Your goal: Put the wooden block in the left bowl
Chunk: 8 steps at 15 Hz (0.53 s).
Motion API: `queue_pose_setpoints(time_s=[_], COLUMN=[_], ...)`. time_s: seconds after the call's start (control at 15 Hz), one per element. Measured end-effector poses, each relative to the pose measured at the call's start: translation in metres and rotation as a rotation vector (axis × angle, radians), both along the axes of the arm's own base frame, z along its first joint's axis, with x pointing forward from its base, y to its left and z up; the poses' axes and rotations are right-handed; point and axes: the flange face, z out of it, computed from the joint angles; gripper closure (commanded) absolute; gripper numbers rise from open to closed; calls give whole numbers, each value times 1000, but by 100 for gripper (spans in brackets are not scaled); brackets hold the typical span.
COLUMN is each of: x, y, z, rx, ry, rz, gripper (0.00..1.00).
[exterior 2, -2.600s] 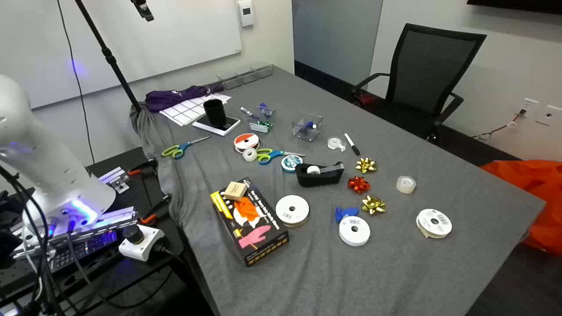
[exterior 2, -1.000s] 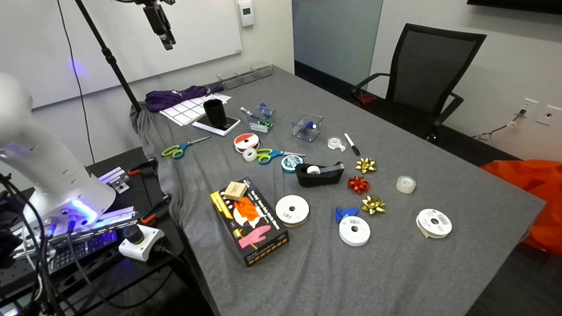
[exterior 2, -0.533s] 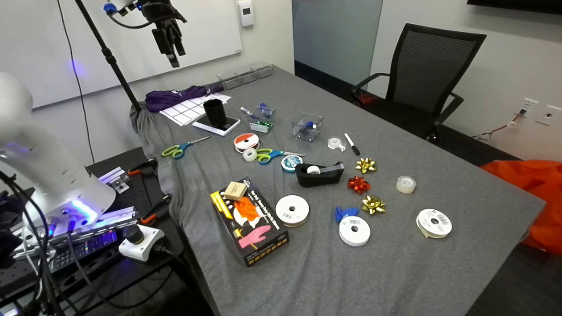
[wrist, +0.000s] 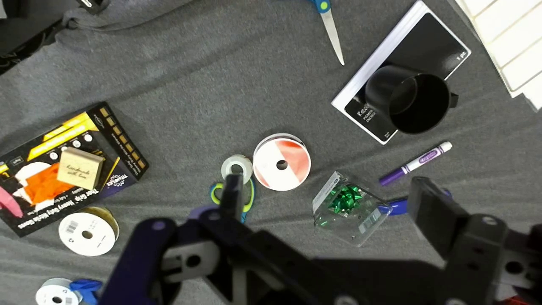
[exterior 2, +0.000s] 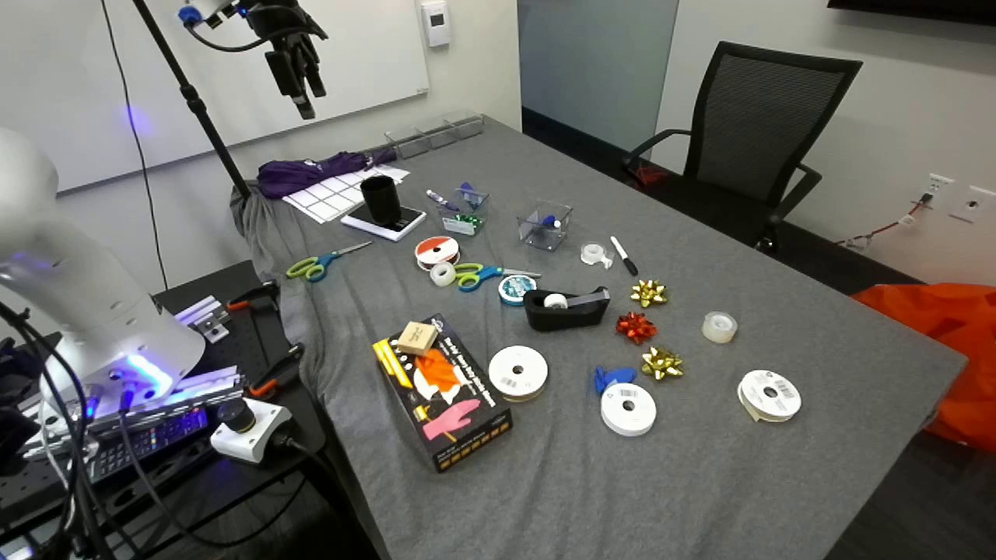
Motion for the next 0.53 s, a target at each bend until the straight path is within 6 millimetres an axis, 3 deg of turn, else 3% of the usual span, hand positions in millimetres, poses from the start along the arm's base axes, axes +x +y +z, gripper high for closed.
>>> queue_pose_setpoints(time_s=[0.2,0.53], x=[1,-2], y=[-24,-95], z=[-6,-22], rx=[17,81], ry=[-1,-35], rz=[-17,-57], gripper=[0,0])
